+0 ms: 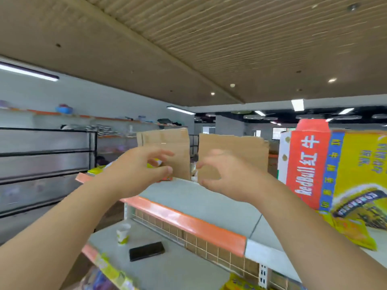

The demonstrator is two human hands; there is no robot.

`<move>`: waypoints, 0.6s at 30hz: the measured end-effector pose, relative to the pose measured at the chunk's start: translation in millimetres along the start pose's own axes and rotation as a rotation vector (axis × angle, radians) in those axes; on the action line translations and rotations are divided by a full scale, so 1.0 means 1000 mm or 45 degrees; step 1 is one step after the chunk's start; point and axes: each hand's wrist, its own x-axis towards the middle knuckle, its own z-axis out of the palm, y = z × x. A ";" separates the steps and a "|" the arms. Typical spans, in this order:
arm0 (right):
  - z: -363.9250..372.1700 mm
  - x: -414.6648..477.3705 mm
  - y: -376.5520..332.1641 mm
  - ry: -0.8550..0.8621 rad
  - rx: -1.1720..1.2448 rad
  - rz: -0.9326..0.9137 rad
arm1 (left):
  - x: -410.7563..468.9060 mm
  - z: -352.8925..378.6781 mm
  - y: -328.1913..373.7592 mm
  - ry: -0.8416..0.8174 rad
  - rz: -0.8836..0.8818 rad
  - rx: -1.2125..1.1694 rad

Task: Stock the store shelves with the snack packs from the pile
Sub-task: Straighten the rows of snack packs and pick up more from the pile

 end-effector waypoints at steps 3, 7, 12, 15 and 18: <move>0.030 0.045 0.003 -0.102 0.037 -0.062 | 0.017 0.004 -0.036 0.010 -0.089 0.010; 0.067 0.109 0.013 -0.221 0.076 -0.113 | 0.044 0.006 -0.076 0.000 -0.167 0.150; 0.106 0.177 0.034 -0.431 0.148 -0.059 | 0.078 0.007 -0.108 0.003 -0.263 0.200; 0.129 0.206 0.045 -0.532 0.165 -0.013 | 0.089 0.011 -0.131 0.007 -0.313 0.213; 0.154 0.229 0.055 -0.627 0.145 0.021 | 0.099 0.018 -0.160 -0.036 -0.341 0.207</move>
